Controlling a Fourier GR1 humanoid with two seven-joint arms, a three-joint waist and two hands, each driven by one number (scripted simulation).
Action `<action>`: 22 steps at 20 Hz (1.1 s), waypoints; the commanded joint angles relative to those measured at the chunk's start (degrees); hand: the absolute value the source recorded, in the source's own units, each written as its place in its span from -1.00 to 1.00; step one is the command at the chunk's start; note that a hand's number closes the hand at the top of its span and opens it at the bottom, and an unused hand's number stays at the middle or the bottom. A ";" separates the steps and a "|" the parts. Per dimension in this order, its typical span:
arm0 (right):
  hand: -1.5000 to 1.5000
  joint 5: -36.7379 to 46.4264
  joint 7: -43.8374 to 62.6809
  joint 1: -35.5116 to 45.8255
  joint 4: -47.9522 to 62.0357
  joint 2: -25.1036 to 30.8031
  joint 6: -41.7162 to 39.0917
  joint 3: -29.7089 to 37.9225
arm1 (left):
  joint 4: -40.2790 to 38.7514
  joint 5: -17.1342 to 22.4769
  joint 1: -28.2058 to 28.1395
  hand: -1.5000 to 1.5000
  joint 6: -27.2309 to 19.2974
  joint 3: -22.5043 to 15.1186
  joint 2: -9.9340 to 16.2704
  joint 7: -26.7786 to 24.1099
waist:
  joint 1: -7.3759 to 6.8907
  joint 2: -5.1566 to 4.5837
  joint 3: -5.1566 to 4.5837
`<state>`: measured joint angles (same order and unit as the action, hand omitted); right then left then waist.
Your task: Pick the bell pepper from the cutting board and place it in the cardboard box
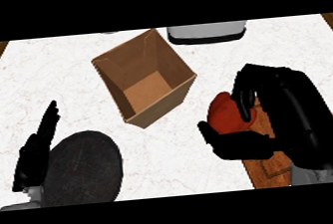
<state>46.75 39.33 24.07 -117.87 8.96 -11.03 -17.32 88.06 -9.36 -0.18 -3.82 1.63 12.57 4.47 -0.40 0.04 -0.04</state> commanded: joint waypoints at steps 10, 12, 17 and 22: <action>1.00 0.11 5.03 25.94 30.12 -8.89 6.42 0.15 | 1.13 -0.85 -1.42 0.00 1.01 -0.55 -1.32 -0.92 | -0.81 -0.19 -0.01; 1.00 -1.25 1.27 29.96 38.21 -8.92 7.80 4.48 | 2.13 -1.96 -0.29 0.00 0.28 -0.69 -1.28 1.26 | -0.88 -0.29 0.01; 1.00 -6.09 2.51 33.59 49.09 -8.95 12.90 -1.38 | -0.88 -1.68 3.91 0.00 0.42 0.37 -1.44 1.08 | -0.83 -0.33 0.00; 1.00 -9.53 -3.45 38.90 66.59 -8.96 20.53 -1.26 | -2.32 -1.66 3.18 0.00 1.50 0.23 -1.24 -0.48 | -1.94 -0.74 -0.03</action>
<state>39.63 39.65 59.38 -62.95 0.07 5.15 -18.56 88.00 -10.84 1.75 -2.81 1.79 11.27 5.31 -1.77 -0.39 -0.05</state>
